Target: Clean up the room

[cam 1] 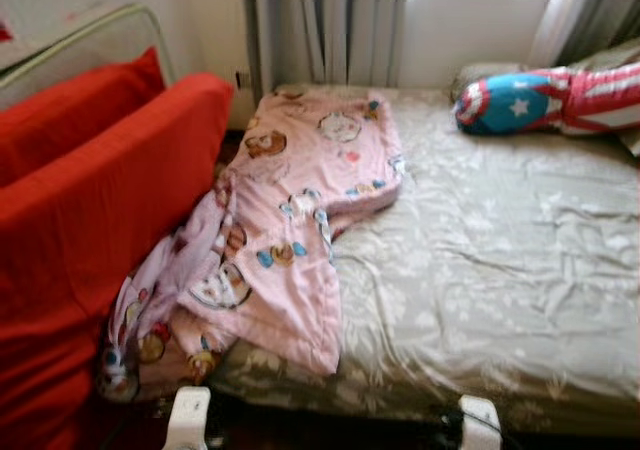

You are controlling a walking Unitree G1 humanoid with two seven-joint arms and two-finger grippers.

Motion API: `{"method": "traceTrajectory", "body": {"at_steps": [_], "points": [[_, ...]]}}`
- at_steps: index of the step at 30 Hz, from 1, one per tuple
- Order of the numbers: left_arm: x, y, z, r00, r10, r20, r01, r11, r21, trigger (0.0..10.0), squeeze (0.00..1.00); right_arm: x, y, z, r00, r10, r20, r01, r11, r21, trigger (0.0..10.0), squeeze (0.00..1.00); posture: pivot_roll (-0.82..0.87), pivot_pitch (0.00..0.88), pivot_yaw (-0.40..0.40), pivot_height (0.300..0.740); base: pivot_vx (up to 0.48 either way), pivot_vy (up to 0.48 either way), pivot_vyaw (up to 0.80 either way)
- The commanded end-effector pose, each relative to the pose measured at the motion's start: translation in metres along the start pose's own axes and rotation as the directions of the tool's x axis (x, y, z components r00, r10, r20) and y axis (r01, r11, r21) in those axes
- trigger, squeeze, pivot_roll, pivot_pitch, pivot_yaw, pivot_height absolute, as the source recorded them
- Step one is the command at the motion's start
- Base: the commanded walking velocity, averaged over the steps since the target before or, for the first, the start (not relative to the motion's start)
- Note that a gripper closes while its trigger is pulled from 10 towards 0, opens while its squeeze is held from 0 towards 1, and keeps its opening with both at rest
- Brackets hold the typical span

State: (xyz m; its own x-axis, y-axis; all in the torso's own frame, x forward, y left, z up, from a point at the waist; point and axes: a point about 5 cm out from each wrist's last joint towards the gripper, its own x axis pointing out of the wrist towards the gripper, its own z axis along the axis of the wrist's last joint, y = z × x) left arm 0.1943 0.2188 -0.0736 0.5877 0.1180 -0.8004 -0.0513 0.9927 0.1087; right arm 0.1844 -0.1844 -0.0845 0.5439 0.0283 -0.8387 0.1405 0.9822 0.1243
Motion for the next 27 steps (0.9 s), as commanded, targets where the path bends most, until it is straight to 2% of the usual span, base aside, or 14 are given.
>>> {"method": "traceTrajectory", "body": {"at_steps": [1, 10, 27], "points": [[0.0002, -0.0047, -0.002, 1.0, -0.012, -0.015, 0.012, 1.0, 0.015, 10.0, 0.0, -0.0015, -0.0068, -0.0041, 1.0, -0.019, -0.011, 0.019, 1.0, 0.001, 10.0, 0.0, 0.03, 0.0, -0.019, 0.74, 0.0, 0.0, 0.0], [0.0002, -0.005, -0.0018, 1.0, -0.014, -0.012, 0.014, 1.0, 0.006, 10.0, 0.0, -0.0015, -0.0067, -0.0031, 1.0, -0.006, -0.01, 0.006, 1.0, -0.028, 10.0, 0.0, 0.03, 0.0, -0.02, 0.74, 0.0, 0.0, 0.0], [0.0002, -0.005, -0.0018, 1.0, -0.017, -0.012, 0.017, 1.0, 0.003, 10.0, 0.0, -0.0015, -0.0058, -0.0031, 1.0, 0.012, -0.015, -0.013, 0.999, -0.039, 10.0, 0.0, 0.03, 0.0, -0.02, 0.74, 0.0, 0.0, 0.79]]}}
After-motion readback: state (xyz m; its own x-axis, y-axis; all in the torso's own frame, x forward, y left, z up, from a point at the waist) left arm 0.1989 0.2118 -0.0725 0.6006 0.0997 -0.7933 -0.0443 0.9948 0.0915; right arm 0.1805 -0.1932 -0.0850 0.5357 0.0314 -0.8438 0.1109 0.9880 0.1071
